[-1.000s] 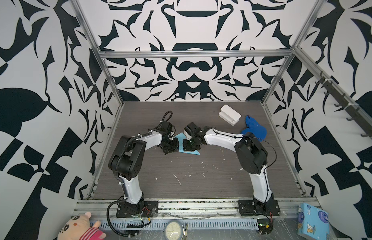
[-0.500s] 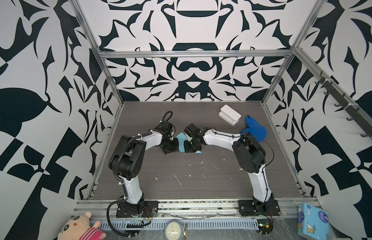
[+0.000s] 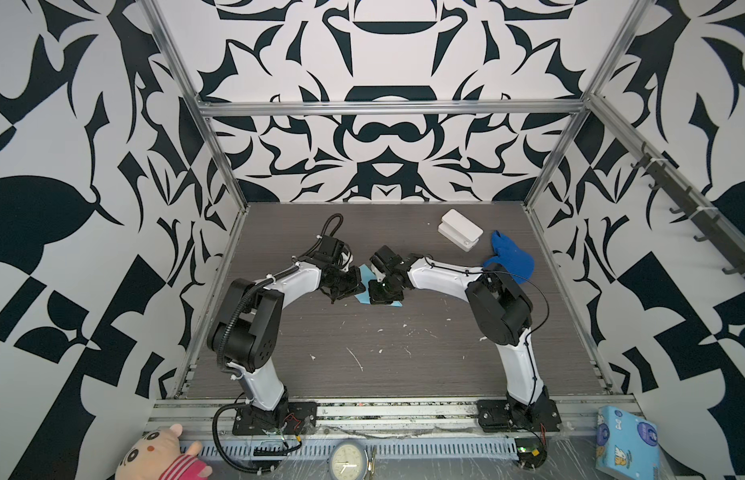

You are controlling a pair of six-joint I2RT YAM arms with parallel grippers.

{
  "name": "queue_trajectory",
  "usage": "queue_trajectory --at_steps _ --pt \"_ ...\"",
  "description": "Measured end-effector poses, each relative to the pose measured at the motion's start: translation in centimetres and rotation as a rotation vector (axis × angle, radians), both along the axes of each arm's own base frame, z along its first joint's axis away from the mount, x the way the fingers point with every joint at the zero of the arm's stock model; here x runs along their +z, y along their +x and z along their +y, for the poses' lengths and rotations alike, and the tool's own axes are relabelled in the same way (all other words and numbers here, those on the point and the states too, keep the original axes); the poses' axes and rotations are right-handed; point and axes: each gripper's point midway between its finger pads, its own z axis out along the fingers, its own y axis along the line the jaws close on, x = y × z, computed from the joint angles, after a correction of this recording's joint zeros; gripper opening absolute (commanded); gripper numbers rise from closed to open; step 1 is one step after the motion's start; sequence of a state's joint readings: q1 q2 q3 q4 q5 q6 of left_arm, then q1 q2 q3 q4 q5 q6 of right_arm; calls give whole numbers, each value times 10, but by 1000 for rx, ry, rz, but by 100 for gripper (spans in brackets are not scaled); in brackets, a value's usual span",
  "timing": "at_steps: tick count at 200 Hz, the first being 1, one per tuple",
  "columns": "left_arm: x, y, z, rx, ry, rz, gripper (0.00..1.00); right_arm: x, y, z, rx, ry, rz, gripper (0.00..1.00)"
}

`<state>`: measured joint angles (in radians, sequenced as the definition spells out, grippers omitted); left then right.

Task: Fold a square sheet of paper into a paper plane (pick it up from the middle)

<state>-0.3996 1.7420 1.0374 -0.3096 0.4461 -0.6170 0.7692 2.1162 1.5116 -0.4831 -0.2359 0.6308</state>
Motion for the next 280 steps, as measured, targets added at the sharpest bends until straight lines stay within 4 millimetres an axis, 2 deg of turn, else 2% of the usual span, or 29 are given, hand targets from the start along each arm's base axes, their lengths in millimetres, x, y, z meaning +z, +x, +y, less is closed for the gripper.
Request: queue_trajectory --at_steps 35,100,148,210,280 --pt "-21 -6 -3 -7 12 64 4 1 0 2 1 13 6 0" --pt "-41 -12 -3 -9 46 114 2 2 1 2 0 22 8 0" --pt "-42 -10 -1 3 67 118 2 1 2 0 3 15 1 0" --pt "-42 -9 1 8 86 125 1 -2 7 -12 -10 -8 -12 0" --pt "-42 -9 1 9 100 127 1 -3 6 -40 -44 -41 -7 0"
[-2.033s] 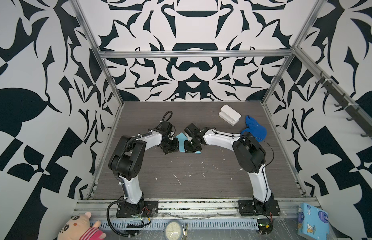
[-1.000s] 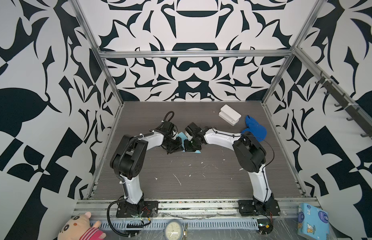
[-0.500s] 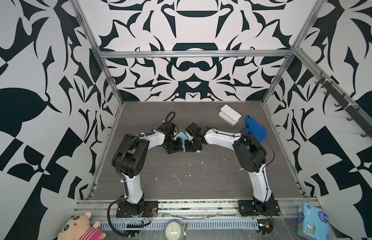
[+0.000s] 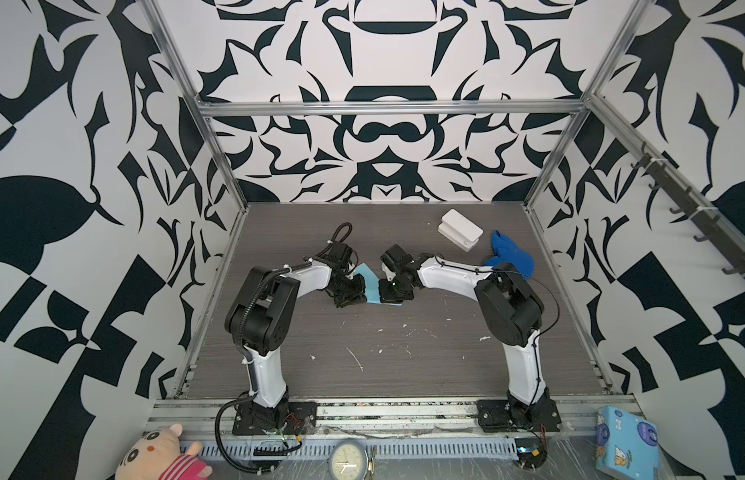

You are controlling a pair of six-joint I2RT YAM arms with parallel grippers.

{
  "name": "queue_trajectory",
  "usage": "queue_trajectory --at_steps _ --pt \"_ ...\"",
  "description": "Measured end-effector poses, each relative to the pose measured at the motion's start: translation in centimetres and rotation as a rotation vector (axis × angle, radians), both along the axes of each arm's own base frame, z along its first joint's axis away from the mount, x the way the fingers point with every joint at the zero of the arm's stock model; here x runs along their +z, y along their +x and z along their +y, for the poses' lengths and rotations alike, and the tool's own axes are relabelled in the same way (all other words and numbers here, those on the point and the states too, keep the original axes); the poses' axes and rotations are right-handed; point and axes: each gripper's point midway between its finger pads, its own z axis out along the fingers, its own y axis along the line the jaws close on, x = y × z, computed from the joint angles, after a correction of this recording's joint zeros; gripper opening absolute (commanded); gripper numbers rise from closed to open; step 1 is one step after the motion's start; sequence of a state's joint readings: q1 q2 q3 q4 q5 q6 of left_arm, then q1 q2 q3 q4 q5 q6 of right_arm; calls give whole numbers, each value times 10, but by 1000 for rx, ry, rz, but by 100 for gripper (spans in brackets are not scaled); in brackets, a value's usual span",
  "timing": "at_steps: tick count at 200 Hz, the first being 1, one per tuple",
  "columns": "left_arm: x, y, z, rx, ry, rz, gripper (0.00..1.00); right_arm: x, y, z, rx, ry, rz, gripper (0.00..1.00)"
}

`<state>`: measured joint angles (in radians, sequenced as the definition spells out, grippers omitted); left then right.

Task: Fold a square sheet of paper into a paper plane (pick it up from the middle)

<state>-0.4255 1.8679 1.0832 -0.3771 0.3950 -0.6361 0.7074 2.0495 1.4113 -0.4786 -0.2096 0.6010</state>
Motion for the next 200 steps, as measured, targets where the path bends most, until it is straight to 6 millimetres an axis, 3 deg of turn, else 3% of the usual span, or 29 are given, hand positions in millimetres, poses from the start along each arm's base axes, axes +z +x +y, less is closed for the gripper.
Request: queue_trajectory --at_steps 100,155,178,200 --pt "0 0 1 1 9 2 1 -1 -4 -14 -3 -12 14 0" --pt "1 2 2 1 24 5 2 2 -6 -43 -23 -68 10 0" --pt "3 6 3 -4 36 -3 10 16 -3 -47 -6 -48 -35 0" --pt "17 18 -4 -16 14 -39 25 38 4 -42 35 4 -118 10"
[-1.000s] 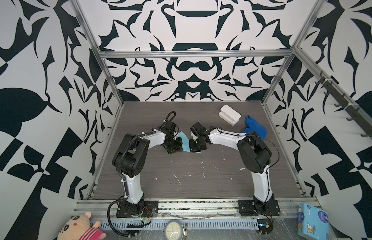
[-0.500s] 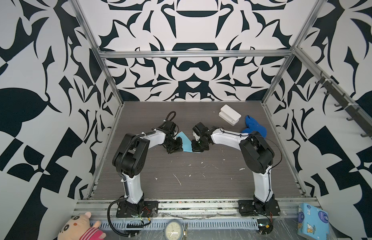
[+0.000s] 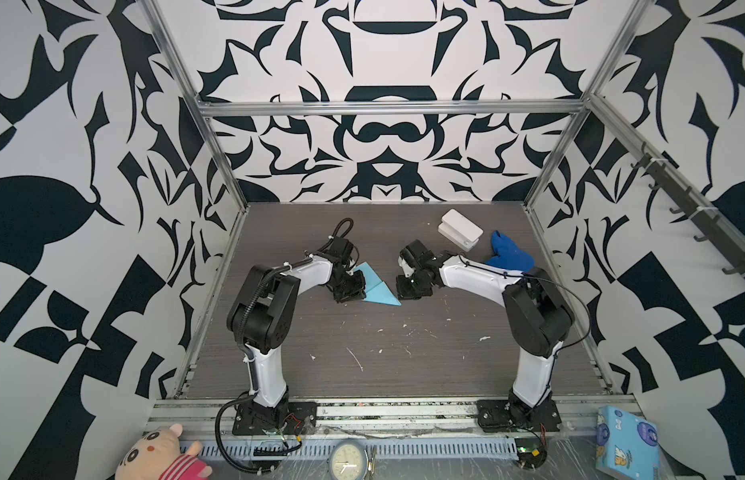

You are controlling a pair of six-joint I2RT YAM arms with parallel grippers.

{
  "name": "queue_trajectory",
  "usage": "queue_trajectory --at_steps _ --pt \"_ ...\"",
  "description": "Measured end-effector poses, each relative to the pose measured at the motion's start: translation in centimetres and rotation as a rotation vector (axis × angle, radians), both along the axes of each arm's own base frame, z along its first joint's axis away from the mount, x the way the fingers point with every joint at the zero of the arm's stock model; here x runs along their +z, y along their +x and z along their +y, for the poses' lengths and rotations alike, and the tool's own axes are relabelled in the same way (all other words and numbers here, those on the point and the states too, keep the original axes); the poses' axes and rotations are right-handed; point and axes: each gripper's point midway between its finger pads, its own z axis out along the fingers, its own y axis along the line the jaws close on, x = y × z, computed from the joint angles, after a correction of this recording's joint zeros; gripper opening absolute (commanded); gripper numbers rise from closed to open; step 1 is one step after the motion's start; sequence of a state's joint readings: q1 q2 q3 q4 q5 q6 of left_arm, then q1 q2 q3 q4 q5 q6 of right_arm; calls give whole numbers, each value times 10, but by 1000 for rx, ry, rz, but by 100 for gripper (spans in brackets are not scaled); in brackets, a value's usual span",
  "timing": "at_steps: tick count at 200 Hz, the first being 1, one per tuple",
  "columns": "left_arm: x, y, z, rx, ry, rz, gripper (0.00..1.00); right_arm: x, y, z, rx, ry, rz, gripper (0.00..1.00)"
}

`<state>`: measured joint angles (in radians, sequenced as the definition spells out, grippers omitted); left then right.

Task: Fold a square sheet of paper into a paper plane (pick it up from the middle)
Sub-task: 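Open both grippers and lift them off the folded paper, then move the right gripper onto the paper's folded point while the left gripper grips its edge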

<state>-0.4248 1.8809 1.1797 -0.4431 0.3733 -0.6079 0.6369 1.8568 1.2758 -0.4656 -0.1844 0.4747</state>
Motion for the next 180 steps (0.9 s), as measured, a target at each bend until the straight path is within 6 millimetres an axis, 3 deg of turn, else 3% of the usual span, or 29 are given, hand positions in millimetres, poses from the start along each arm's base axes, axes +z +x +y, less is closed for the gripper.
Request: queue_trajectory --at_steps 32,50,64,80,97,125,180 --pt "41 18 -9 23 -79 -111 39 20 12 7 70 67 -110 32" --pt "67 17 -5 64 -129 -179 48 23 16 3 77 90 -155 40" --pt "75 13 1 106 -155 -208 56 21 16 -1 84 94 -183 45" --pt "70 4 10 162 -169 -206 67 21 17 -6 94 94 -220 55" --pt "55 -7 17 216 -179 -182 71 24 20 -10 99 93 -273 64" --pt "30 -20 22 276 -198 -129 65 30 21 -13 121 102 -376 67" --pt "17 -9 11 281 -244 -114 54 45 21 -16 171 127 -545 67"
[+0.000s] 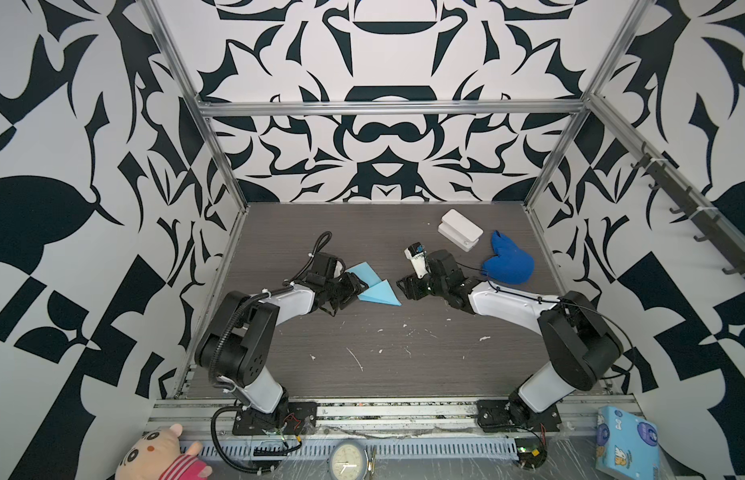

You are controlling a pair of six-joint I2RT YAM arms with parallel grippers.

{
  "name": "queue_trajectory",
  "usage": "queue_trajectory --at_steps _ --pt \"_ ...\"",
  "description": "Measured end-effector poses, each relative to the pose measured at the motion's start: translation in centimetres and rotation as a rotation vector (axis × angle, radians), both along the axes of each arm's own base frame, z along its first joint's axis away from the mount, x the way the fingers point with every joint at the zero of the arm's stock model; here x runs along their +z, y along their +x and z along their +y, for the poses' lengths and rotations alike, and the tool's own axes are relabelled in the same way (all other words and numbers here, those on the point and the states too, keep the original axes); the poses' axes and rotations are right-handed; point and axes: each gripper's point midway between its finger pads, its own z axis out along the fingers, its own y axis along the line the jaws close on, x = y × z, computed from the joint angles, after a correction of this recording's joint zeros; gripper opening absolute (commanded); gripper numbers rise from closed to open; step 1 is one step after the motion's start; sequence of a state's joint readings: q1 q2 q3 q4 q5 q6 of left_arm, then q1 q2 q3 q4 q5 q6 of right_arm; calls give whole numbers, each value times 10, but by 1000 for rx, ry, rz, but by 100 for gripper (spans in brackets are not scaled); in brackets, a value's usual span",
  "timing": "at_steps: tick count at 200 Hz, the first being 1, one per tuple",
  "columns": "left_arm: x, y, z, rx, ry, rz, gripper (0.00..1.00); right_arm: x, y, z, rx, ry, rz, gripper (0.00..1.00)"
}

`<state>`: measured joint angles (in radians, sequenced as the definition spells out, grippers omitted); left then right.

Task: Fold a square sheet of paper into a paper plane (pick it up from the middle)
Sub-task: 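Move the right gripper onto the paper's folded point while the left gripper grips its edge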

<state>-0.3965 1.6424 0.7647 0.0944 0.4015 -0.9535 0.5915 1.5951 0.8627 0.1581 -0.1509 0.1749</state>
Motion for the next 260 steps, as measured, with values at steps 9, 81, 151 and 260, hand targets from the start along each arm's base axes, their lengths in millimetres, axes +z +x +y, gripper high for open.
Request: queue_trajectory --at_steps 9,81,151,260 --pt "-3 0 -1 -2 -1 7 55 5 2 1 2 7 -19 67" --pt "-5 11 -17 -34 -81 1 33 11 2 7 43 31 -100 85" --pt "0 17 -25 -46 -118 1 12 -2 -27 27 228 -47 -255 84" --pt "1 -2 -38 -50 -130 89 9 -53 -67 31 389 -226 -453 58"
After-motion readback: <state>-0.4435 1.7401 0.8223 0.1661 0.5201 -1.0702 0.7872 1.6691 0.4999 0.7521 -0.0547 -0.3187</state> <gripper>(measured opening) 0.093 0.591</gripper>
